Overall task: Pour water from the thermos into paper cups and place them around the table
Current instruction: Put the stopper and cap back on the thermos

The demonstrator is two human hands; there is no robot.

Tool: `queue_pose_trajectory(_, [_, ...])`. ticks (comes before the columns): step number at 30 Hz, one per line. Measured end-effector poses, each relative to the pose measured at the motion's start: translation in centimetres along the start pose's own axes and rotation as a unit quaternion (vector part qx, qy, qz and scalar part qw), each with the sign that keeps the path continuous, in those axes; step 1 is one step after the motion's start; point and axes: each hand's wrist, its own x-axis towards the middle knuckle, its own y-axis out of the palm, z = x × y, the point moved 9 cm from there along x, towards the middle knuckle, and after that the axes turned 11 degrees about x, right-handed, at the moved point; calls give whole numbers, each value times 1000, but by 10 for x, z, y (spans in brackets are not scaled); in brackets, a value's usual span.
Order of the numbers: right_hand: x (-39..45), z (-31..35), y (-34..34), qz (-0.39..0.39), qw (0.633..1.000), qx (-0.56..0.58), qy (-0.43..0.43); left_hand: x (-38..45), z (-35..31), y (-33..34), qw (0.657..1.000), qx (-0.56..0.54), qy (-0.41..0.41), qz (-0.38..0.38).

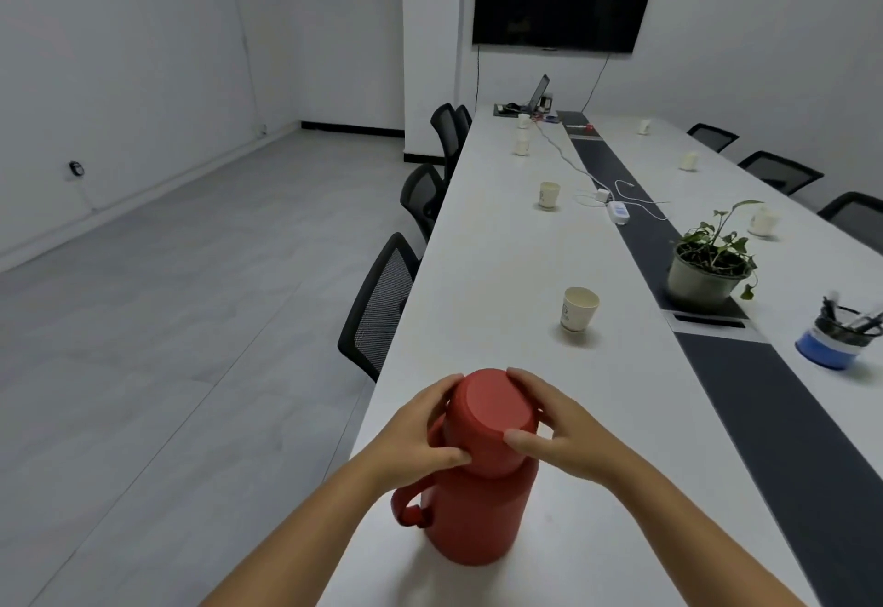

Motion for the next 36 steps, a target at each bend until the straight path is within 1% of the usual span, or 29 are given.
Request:
queue_pose_trajectory(3, [2, 2, -1, -3, 1000, -29, -1, -8, 4, 1, 999, 20, -12, -21])
queue_pose_trajectory(5, [6, 8, -3, 2, 997, -83, 4, -17, 13, 1, 995, 78, -29, -46])
queue_pose_trajectory(7, [14, 11, 1, 50, 988, -145, 18, -30, 32, 1, 988, 113, -74, -72])
queue_pose_trajectory(9, [19, 12, 14, 129, 970, -207, 25, -46, 55, 2, 981, 103, -133, -97])
queue_pose_trajectory(10, [21, 13, 19, 161, 957, -239, 25, -53, 63, 5, 980, 86, -148, -99])
queue_pose_trajectory(12, [26, 15, 24, 192, 936, -294, 25, -61, 69, 14, 983, 57, -148, -90])
queue_pose_trajectory(14, [31, 17, 26, 212, 914, -344, 29, -62, 71, 23, 985, 50, -139, -89])
queue_pose_trajectory(18, [37, 23, 32, 270, 853, -446, 8, -57, 74, 36, 987, 59, -123, -85])
queue_pose_trajectory(21, [35, 28, 38, 309, 817, -485, -37, -58, 76, 40, 986, 69, -110, -108])
queue_pose_trajectory(24, [35, 33, 41, 336, 803, -491, -41, -56, 74, 39, 985, 70, -98, -121])
queue_pose_trajectory(26, [37, 34, 42, 330, 804, -493, -31, -56, 74, 38, 985, 66, -97, -124])
queue_pose_trajectory(27, [38, 34, 42, 312, 807, -500, -27, -57, 74, 39, 985, 65, -98, -128])
queue_pose_trajectory(30, [40, 27, 41, 220, 822, -526, 10, -57, 74, 39, 983, 63, -102, -136])
queue_pose_trajectory(31, [40, 24, 41, 201, 825, -527, 28, -57, 73, 39, 983, 60, -103, -137])
queue_pose_trajectory(33, [41, 21, 43, 200, 828, -523, 40, -56, 74, 40, 984, 58, -104, -130])
queue_pose_trajectory(36, [41, 24, 41, 227, 831, -507, 30, -57, 72, 47, 989, 44, -102, -96])
